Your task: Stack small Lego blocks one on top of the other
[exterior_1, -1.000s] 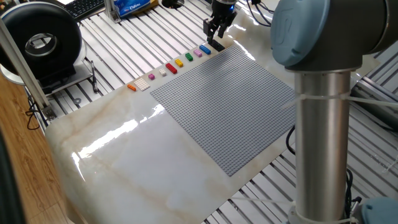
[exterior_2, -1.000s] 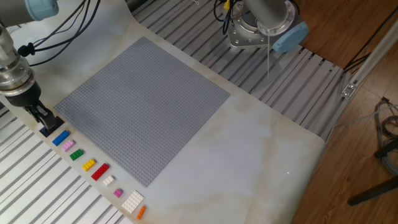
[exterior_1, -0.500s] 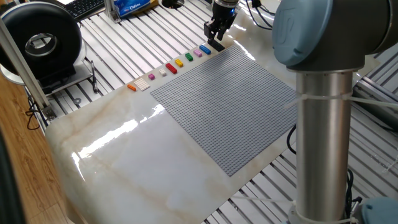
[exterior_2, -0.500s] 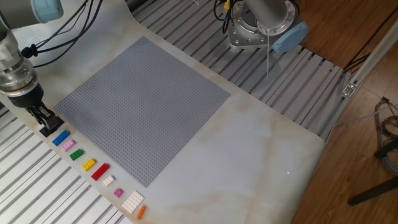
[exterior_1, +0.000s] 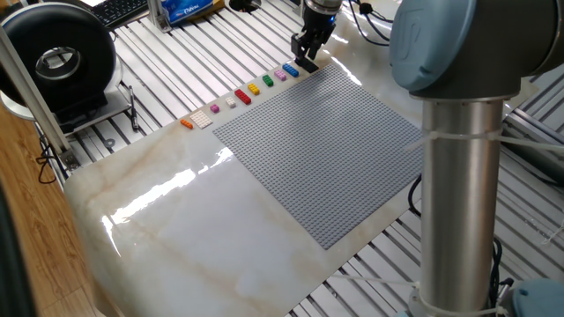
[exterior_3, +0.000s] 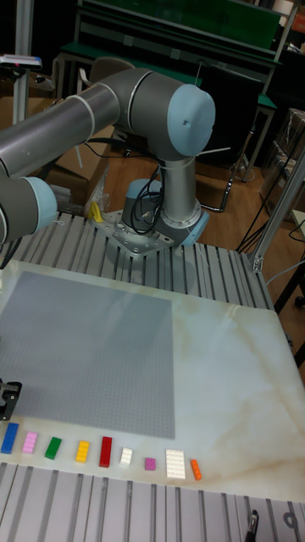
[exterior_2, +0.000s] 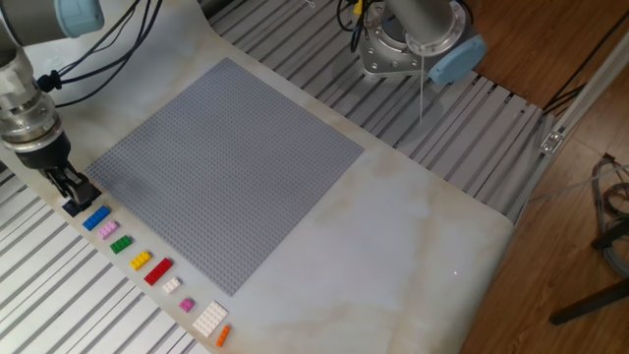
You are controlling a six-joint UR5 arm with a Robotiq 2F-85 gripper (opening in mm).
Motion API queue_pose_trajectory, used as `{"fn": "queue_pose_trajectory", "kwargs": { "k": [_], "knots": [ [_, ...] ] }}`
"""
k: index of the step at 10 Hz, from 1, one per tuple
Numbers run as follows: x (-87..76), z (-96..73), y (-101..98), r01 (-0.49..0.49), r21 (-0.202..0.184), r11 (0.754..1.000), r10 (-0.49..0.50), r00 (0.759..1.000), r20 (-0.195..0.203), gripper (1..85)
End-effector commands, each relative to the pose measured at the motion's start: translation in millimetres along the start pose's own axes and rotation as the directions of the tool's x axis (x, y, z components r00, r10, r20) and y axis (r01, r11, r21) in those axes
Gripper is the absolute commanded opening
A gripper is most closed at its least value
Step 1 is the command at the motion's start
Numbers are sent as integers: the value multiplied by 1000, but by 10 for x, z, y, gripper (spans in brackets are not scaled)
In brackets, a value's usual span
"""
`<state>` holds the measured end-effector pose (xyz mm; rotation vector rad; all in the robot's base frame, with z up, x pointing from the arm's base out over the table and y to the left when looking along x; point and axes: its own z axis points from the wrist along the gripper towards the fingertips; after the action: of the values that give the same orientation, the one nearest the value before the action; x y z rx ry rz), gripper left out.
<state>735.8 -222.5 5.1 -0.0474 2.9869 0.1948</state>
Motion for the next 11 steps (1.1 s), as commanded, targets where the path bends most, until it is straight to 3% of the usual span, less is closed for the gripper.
{"fn": "queue_pose_trajectory", "kwargs": {
  "k": [1, 3, 6, 11],
  "knots": [
    [-19, 6, 22, -9, -23, 1000, 9, 1000, 19, 470],
    [-29, 31, 26, -6, -26, 1000, 7, 1000, 25, 470],
    [-60, 37, -104, 2, 28, 1000, -3, 999, 38, 470],
    [-74, 49, -136, -13, 53, 999, 10, 999, 53, 447]
  ]
}}
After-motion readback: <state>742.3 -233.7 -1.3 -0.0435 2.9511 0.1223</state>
